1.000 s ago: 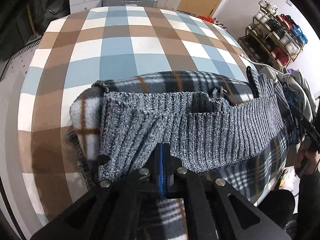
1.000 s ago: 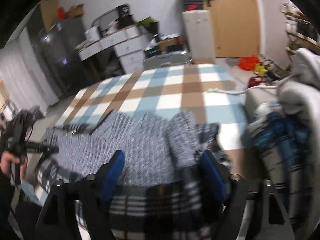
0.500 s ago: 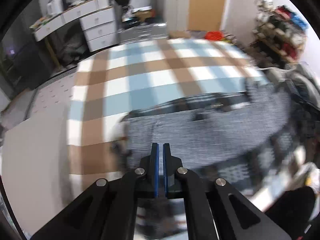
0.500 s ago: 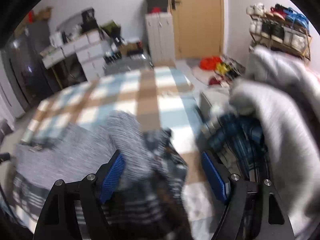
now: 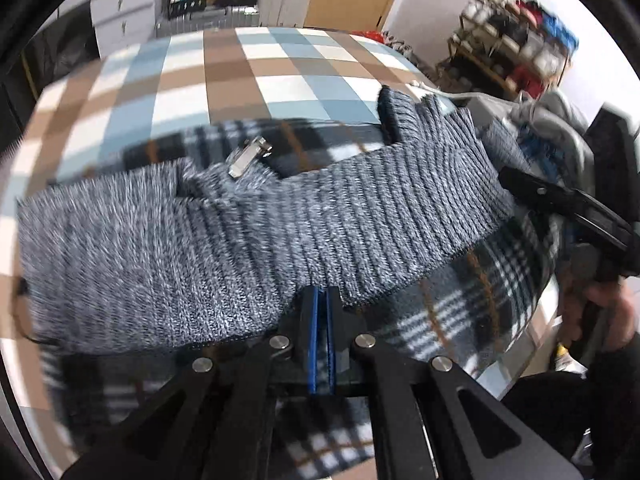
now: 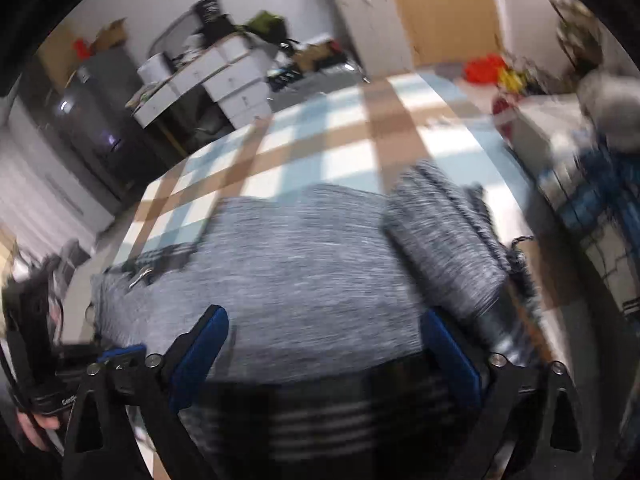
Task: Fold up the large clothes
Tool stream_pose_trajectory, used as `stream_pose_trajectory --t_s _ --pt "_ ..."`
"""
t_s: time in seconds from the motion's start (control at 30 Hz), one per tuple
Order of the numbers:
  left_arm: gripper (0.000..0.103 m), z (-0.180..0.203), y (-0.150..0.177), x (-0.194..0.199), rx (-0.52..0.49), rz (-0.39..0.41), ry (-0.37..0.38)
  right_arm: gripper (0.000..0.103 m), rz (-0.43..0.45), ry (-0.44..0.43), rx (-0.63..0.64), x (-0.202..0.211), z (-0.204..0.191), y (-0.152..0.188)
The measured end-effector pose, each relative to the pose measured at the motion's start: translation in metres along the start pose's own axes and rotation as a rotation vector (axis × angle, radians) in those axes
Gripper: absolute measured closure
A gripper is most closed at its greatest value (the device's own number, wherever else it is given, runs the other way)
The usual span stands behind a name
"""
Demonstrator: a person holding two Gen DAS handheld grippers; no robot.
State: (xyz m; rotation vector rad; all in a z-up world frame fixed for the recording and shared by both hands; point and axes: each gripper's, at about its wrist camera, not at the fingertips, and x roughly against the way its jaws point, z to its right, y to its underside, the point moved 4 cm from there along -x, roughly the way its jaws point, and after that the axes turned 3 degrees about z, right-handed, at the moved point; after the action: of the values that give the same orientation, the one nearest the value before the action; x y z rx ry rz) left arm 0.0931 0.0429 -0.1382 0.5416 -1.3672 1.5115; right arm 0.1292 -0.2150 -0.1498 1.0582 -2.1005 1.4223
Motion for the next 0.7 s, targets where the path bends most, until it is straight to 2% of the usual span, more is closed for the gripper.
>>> stream_pose_trajectory --t_s 0.07,0.13,0.17,0.2,0.27,0.37,0.43,0.47,0.5,0.57,0.63,0.7 --pt "0.103 -0.009 0.001 0.002 0.031 0.013 0.053 0.023 0.001 -0.055 -0.064 0.004 0.021 -0.006" --pt "0.103 -0.017 0.003 0.005 0.05 0.032 0.062 0.031 -0.001 -0.102 -0.117 0.009 0.035 -0.01" --pt "0.103 -0.018 0.004 0.005 0.051 0.04 0.069 0.037 0.002 -0.109 -0.126 0.011 0.04 -0.012" --pt "0.103 -0.02 0.005 0.006 0.055 0.05 0.085 0.048 0.002 -0.098 -0.123 0.009 0.042 -0.013" --pt "0.103 -0.02 0.007 0.01 0.063 0.064 0.093 0.06 0.013 -0.062 -0.109 0.012 0.05 -0.014" --pt "0.103 -0.009 0.009 0.015 -0.023 0.088 0.029 0.061 0.039 -0.037 -0.119 0.021 0.054 -0.012" --pt "0.103 0.0 0.011 0.02 -0.086 0.118 -0.035 0.057 0.096 0.032 -0.081 0.036 0.048 -0.012" --pt "0.103 0.004 0.012 0.019 -0.105 0.131 -0.066 0.05 0.123 0.046 -0.049 0.043 0.041 -0.011" --pt "0.103 0.007 0.014 0.022 -0.128 0.152 -0.103 0.038 0.143 0.034 -0.026 0.049 0.033 -0.01" --pt "0.103 0.013 0.018 0.031 -0.157 0.199 -0.154 0.022 0.216 0.006 0.028 0.067 0.011 -0.005" --pt "0.103 0.023 0.021 0.044 -0.183 0.261 -0.198 0.015 0.308 -0.044 0.088 0.09 -0.014 0.004" --pt "0.103 0.026 0.022 0.053 -0.192 0.306 -0.224 0.0 0.364 -0.077 0.124 0.105 -0.032 0.014"
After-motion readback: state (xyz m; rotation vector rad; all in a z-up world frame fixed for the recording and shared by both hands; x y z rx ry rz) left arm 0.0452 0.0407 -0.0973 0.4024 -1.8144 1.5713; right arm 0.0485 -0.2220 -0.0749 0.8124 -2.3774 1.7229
